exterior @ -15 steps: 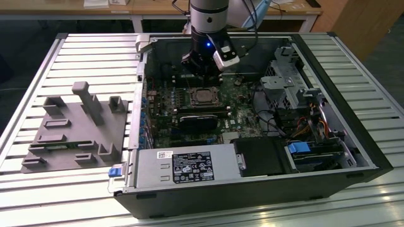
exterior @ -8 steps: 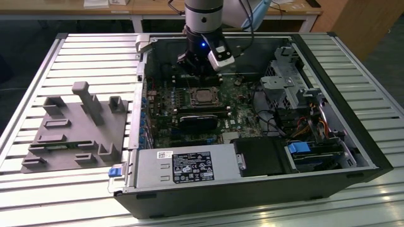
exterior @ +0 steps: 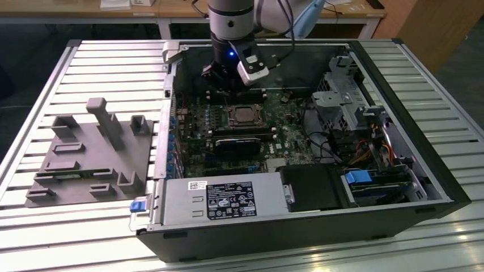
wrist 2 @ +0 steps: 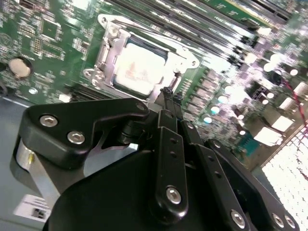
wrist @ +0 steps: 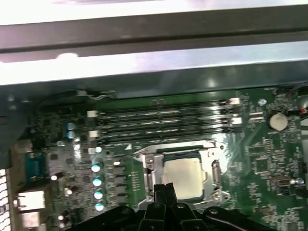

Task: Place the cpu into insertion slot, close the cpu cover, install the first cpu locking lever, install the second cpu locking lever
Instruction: 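Install the first cpu locking lever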

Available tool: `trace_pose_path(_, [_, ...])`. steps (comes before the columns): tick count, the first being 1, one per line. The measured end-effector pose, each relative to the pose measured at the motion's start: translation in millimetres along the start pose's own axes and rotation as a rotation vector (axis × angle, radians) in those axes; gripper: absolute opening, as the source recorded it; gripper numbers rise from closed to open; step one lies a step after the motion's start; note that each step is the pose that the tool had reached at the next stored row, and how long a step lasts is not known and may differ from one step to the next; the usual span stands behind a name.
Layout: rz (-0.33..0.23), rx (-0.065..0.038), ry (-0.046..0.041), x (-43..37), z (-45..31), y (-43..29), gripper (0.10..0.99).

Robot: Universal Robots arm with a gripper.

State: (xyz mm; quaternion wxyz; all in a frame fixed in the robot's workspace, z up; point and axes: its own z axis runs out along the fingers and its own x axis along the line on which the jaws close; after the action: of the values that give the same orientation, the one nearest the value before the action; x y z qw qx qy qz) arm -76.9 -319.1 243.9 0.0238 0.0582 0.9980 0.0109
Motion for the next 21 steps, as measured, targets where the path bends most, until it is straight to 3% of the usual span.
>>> trace_pose_path(5, [0.0, -0.001, -0.0071, 19.8, -1.0, -2.3, 0.102])
trace_pose_path(10, [0.0, -0.006, -0.0127, 31.0, -1.5, -3.6, 0.102])
trace_pose_path(12, [0.001, -0.026, -0.0126, 33.2, -1.6, -3.9, 0.102])
trace_pose_path(21, [0.007, -0.139, -0.0048, 40.5, -2.0, -4.7, 0.102])
